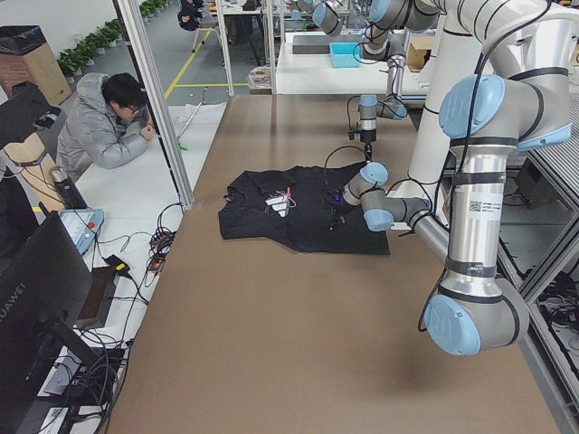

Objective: Fold clothes
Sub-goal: 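Move both grippers down to the hem corners nearest the robot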

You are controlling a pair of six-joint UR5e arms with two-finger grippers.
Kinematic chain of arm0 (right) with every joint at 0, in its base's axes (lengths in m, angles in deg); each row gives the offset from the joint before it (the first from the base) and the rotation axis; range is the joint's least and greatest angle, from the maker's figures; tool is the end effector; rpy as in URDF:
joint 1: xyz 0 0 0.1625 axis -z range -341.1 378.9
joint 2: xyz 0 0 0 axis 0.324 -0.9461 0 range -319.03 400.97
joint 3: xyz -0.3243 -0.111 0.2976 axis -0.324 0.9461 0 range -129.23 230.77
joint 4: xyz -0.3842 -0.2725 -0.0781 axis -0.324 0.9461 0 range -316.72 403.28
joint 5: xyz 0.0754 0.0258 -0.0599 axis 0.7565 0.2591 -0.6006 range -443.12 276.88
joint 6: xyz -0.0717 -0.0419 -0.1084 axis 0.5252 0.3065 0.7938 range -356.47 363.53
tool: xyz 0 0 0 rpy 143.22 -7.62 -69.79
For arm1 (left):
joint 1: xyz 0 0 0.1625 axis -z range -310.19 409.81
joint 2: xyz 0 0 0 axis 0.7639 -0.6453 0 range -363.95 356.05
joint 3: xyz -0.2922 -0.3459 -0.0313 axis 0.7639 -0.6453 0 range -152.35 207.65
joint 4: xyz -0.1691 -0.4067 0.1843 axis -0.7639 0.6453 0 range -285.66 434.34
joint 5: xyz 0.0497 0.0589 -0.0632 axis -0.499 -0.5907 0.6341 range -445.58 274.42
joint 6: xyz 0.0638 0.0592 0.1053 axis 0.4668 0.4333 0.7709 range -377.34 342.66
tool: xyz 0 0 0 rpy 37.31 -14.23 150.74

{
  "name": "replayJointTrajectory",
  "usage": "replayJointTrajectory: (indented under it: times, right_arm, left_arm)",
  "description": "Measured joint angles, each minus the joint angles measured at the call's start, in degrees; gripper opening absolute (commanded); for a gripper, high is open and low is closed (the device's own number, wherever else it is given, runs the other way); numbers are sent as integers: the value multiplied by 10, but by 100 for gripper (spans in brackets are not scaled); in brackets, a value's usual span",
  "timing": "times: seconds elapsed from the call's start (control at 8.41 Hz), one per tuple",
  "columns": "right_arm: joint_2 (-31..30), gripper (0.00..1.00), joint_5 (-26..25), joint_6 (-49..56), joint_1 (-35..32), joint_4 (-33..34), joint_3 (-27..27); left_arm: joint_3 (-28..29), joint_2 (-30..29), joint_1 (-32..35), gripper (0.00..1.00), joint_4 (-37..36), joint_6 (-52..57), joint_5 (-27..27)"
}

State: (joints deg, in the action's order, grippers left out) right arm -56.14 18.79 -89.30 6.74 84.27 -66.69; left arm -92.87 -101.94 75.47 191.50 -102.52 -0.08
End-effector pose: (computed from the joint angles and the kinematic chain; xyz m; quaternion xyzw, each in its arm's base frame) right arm -0.4998 -0.2153 0.4072 -0.0389 -0.5711 0.0482 0.8186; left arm 0.4668 -0.3839 0.2918 0.1742 0.5141 -0.1728 0.8219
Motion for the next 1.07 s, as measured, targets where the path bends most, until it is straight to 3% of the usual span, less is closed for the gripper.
replayJointTrajectory:
  times: [0.71, 1.07]
  right_arm:
    - [2, 0, -27, -4, -20, -4, -15]
    - [8, 0, -36, -3, -22, -3, -15]
  left_arm:
    - [-6, 51, -181, 100, 2, -112, -140]
    - [-7, 80, -232, 100, 2, -134, -180]
